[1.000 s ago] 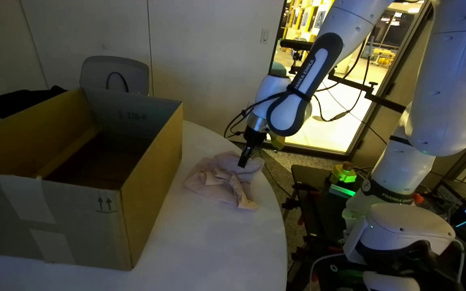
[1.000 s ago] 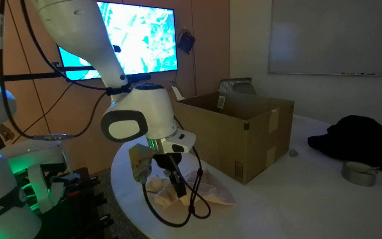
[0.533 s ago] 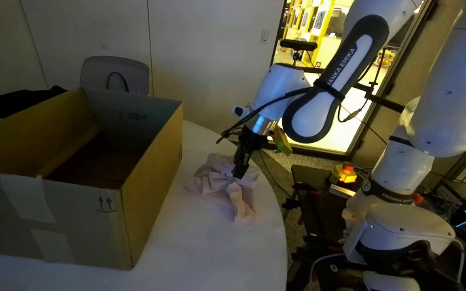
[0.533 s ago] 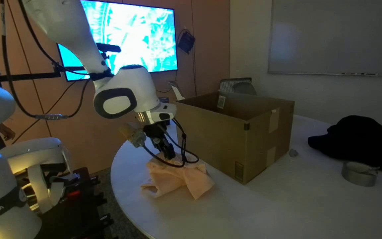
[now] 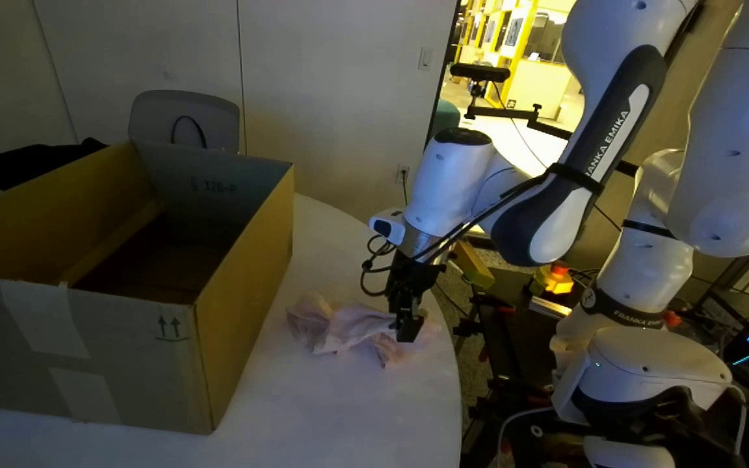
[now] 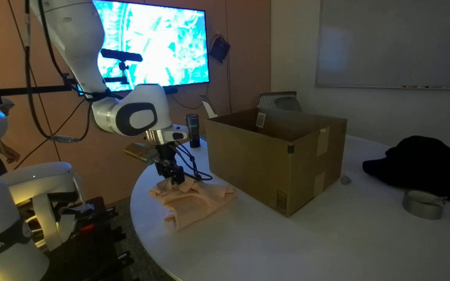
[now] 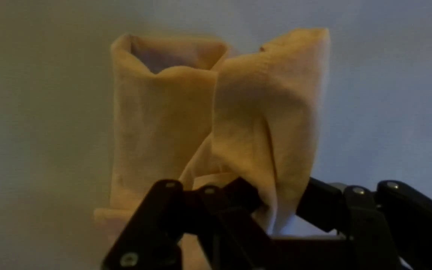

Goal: Pick up the marker, put it on the towel, fold the towel together with the marker and put in the box

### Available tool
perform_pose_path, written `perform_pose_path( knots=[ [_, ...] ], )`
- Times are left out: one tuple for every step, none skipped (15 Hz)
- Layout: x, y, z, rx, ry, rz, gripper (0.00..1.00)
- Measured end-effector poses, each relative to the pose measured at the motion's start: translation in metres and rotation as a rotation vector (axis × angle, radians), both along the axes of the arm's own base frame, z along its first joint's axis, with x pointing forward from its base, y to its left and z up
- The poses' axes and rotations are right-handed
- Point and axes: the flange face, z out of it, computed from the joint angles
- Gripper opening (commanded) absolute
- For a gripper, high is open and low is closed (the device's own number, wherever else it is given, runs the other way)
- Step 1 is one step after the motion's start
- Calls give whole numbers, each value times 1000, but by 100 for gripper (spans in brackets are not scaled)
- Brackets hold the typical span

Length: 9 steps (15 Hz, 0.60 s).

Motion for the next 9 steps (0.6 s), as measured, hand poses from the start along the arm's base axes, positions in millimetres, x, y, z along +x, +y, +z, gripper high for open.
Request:
perform_pose_path(
  knots=[
    [-1, 3, -5, -12, 15, 4, 44],
    [-1, 6, -9, -20, 28, 7, 51],
    [0, 10, -12, -24, 36, 10, 61],
    [1, 13, -15, -22, 41, 13, 67],
    [2, 17, -16, -19, 42, 19, 76],
    [3, 21, -15, -16, 38, 26, 83],
    [4, 26, -13, -10, 32, 26, 89],
    [5, 31, -9, -6, 24, 29, 98],
    [6, 35, -5, -2, 13, 33, 100]
  ],
)
